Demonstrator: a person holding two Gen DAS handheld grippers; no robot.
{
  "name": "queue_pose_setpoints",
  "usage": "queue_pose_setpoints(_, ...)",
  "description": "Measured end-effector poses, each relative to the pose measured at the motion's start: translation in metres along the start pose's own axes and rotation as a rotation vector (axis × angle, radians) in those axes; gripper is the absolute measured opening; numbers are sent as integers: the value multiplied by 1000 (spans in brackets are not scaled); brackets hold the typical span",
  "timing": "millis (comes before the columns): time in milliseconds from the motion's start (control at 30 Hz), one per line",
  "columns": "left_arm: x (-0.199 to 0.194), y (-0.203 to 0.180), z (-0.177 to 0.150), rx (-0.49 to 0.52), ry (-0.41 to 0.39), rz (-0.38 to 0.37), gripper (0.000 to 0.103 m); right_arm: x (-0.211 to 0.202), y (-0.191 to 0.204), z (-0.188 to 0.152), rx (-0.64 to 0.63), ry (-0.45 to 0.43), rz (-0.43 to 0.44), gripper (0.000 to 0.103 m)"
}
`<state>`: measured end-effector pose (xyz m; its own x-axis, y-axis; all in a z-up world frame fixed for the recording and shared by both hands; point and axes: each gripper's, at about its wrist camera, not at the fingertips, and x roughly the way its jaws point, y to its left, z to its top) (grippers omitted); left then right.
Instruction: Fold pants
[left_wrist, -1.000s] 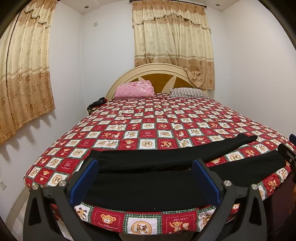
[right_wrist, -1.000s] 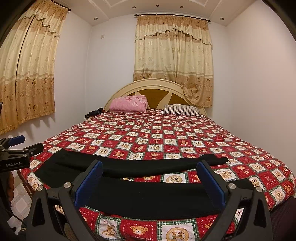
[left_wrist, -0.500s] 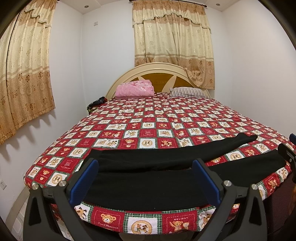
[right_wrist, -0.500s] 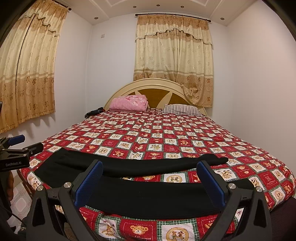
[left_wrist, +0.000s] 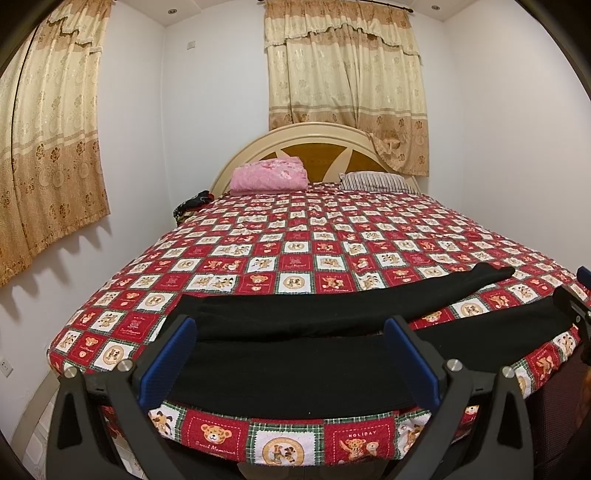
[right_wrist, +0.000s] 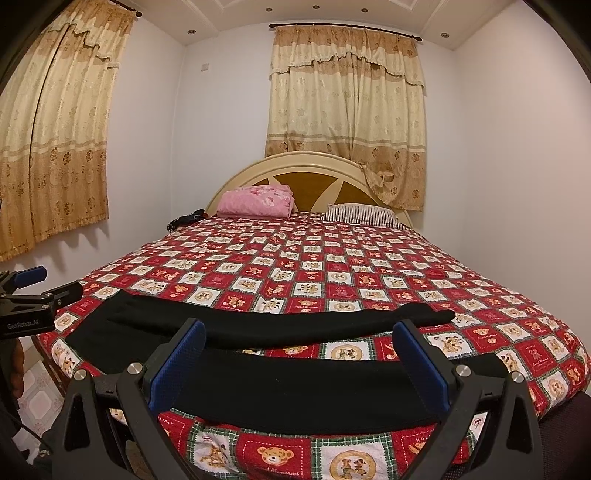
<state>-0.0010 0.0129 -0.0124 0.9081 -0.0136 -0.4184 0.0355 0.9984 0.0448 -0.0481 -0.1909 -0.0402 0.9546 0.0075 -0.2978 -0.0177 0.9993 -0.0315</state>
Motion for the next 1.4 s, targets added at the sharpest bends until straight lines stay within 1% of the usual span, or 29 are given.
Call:
queue_pose_setpoints(500, 7, -2, -8, -1, 21, -2, 103, 10, 4, -3, -19, 42, -12, 102)
queue_pose_setpoints(700, 20, -2, -12, 8, 45, -13, 103, 25, 4, -10, -39, 79, -30, 102)
queue_pose_setpoints(767, 31, 1, -15, 18, 59, -4, 103, 35, 2, -16, -47, 100, -47, 102)
queue_pose_setpoints(900, 54, 13, -21, 8, 97, 9, 103, 58, -3, -29, -51, 157, -72, 102)
queue_pose_setpoints(1133, 99, 38, -28, 42, 175, 42, 103, 94, -15, -44, -69, 239, -117, 102)
queue_pose_setpoints(1300, 132, 71, -21, 95, 203, 91, 103, 116, -42, -43, -33, 285, -125, 102)
queue_pose_setpoints(1400, 154, 98, -15, 137, 215, 161, 103, 136, -68, -39, 6, 332, -121, 102)
